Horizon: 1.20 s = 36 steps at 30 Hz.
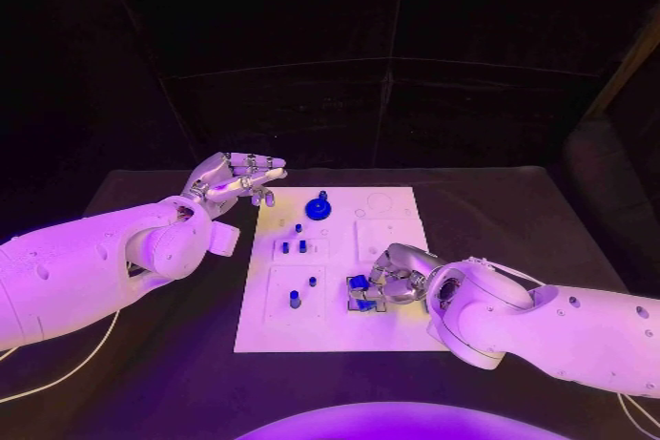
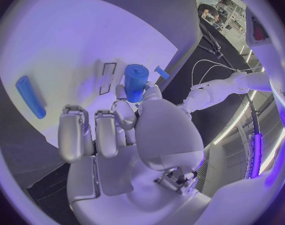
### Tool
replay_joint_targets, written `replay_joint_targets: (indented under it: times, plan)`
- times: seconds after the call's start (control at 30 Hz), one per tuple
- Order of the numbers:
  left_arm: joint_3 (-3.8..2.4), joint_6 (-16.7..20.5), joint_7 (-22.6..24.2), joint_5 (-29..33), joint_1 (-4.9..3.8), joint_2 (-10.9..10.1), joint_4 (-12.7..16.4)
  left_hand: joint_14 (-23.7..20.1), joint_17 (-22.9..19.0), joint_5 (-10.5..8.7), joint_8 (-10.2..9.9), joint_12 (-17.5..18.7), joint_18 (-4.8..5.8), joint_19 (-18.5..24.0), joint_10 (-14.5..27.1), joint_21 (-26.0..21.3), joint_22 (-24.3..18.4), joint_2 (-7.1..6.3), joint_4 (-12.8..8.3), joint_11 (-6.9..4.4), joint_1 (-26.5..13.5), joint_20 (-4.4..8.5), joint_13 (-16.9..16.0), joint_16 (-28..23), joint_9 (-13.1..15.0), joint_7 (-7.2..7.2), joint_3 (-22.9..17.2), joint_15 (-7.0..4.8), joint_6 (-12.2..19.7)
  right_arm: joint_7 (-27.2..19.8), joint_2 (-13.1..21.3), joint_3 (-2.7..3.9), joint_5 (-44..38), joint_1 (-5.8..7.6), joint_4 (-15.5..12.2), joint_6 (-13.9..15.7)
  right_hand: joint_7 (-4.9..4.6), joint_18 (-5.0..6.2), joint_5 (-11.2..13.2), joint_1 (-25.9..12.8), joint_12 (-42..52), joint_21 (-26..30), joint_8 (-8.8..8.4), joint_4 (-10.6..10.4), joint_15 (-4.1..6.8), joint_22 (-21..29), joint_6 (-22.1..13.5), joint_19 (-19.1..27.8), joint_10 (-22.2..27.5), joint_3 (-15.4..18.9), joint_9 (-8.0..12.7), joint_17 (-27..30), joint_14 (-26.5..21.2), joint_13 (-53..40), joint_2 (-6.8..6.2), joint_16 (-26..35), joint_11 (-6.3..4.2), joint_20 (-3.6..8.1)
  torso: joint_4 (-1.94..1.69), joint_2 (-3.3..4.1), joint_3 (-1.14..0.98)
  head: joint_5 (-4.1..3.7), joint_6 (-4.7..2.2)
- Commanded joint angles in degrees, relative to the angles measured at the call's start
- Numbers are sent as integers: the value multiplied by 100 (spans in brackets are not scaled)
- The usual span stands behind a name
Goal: Assemble the parts on the task board
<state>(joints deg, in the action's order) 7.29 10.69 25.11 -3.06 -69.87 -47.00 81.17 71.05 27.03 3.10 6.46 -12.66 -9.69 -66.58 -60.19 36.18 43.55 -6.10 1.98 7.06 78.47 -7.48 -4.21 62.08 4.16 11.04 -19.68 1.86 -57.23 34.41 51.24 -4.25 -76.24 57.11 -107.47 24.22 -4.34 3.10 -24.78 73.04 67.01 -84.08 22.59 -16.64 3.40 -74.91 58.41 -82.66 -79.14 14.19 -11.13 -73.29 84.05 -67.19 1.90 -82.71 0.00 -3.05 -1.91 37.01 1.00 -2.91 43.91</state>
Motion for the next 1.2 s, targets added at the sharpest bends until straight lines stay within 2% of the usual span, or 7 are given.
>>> replay_joint_targets:
  times: [0.03, 0.13, 0.37, 0.53, 0.77, 1.0, 1.2]
  plan:
    - [-4, -71, 58, 11, -8, 3, 16, -35, -10, 15, 22, -30, -79, 2, 40, -31, -12, 18, 10, -3, -60, -22, 3, -17, 1, 11, 40, 11, 32, 74, -58, 4, -12, 11, 51, -109, 15, -70, 72, -79, 23, -33, 43, -3, 35, -596, 53, -29, -43, 75, -16, -9, 299, -14, -9, -27, -14, 14, 7, 1, -4, 13, 8]
    - [-4, -72, 56, 11, -8, 0, 18, -35, -10, 15, 22, -30, -79, 2, 40, -31, -12, 18, 10, -3, -60, -22, 3, -17, 1, 11, 40, 11, 32, 93, -93, 4, -64, 11, 87, -127, 29, -69, 269, -172, -5, -30, 66, 0, 46, -593, 80, -27, -46, 140, -42, -3, 297, -16, 5, -19, -27, 25, 8, 0, 0, 16, 7]
    - [-4, -70, 54, 11, -8, 0, 21, -35, -10, 15, 22, -30, -79, 2, 40, -31, -12, 18, 10, -3, -60, -22, 3, -17, 1, 11, 40, 11, 32, 154, -150, 5, -217, 12, 145, -45, 50, -67, 1413, -511, -91, -19, 129, -6, 62, -588, 90, -20, -48, 325, -129, 20, 291, -35, 1, 10, -41, 45, 12, -4, -5, 29, 18]
    - [-4, -70, 50, 11, -9, -3, 21, -35, -10, 15, 22, -30, -79, 2, 40, -31, -12, 18, 10, -3, -60, -22, 3, -17, 1, 11, 40, 11, 32, 253, -144, 5, -402, 12, 156, 28, 48, -61, 1959, -888, -171, -1, 156, -17, 60, -568, 66, -3, -30, 311, -175, 52, 285, -21, -109, 37, -39, 44, 12, -9, -6, 27, 23]
    - [-4, -74, 44, 11, -9, -9, 20, -35, -10, 15, 22, -30, -79, 2, 40, -31, -12, 18, 10, -3, -60, -22, 3, -17, 1, 11, 40, 11, 32, 356, -83, 5, -647, 12, 118, 21, 49, -60, 2061, -1059, -230, 5, 175, -19, 59, -564, 58, 0, -16, 209, -201, 78, 280, -1, -194, 58, -39, 43, 21, -6, -8, 31, 31]
    - [-4, -73, 43, 11, -9, -13, 19, -37, -20, 16, 24, -35, -80, 0, 44, -34, -15, 20, 8, -4, -56, -22, 3, -20, 1, 9, 41, 10, 35, 333, -34, 5, -744, 12, 52, -6, 58, -59, 1967, -1019, -235, 10, 207, -8, 64, -562, 67, 2, -25, 66, -230, 83, 279, -25, -258, 69, -46, 46, 16, -7, -10, 24, 33]
    - [-4, -73, 42, 11, -9, -17, 17, -37, -20, 16, 24, -35, -80, 0, 44, -34, -15, 20, 8, -4, -56, -22, 3, -20, 1, 9, 41, 10, 35, 191, -16, 5, -804, 11, -21, -119, 72, -60, 1758, -290, -224, 14, 284, 106, 76, -569, 53, -3, -59, -123, -301, 54, 288, -106, -297, 71, -64, 60, 15, -8, -9, 23, 44]
